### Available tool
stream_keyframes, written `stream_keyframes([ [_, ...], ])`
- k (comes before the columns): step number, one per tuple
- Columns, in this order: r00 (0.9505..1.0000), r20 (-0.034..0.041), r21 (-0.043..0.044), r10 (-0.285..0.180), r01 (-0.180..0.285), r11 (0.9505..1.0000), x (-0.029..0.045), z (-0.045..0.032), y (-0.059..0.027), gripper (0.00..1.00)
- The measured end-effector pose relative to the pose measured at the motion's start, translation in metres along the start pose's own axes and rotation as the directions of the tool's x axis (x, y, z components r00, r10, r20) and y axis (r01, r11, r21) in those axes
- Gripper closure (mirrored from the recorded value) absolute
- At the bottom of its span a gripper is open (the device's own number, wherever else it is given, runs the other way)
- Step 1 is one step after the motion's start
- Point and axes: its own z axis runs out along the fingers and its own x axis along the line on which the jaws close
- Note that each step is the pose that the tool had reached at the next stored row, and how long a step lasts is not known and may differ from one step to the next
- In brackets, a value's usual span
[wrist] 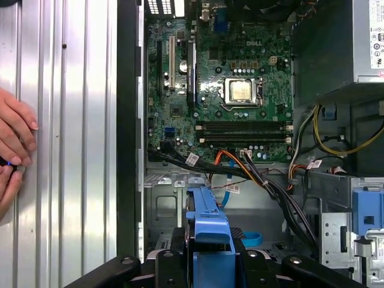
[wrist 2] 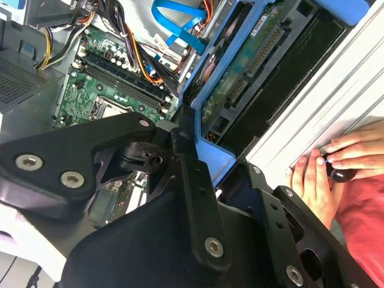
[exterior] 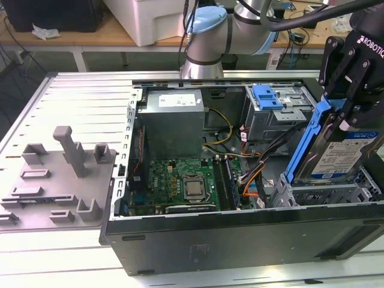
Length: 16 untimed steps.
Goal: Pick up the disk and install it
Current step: 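Insert the disk into the insertion slot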
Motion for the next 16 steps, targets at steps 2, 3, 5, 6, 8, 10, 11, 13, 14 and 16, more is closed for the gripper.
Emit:
stream_keyframes([
  [2,1.0,0.0,0.0,0.0,0.0,1.0,0.0,0.0002,0.0,0.63],
  [3,1.0,0.0,0.0,0.0,0.0,1.0,0.0,0.0004,0.0,0.63],
  [5,1.0,0.0,-0.0001,0.0,0.0,1.0,0.0,0.0008,0.0,0.63],
  [6,1.0,0.0,0.0,0.0,0.0,1.0,0.0,0.001,0.0,0.63],
  [8,1.0,0.0,0.0,0.0,0.0,1.0,0.0,0.0016,-0.0001,0.63],
  [10,1.0,0.0,0.0,0.0,0.0,1.0,0.0,0.0022,-0.0001,0.63],
  [11,1.0,0.0,0.0,0.0,0.0,1.0,0.0,0.0027,-0.0001,0.63],
  [13,1.0,0.0,0.0,0.0,0.0,1.0,0.0,0.0035,-0.0001,0.63],
  [14,1.0,-0.0001,0.0,0.0,0.0,1.0,0.0,0.0038,-0.0001,0.63],
  [16,1.0,-0.0003,-0.0001,0.0,0.0,1.0,-0.0001,0.0043,-0.0002,0.63],
])
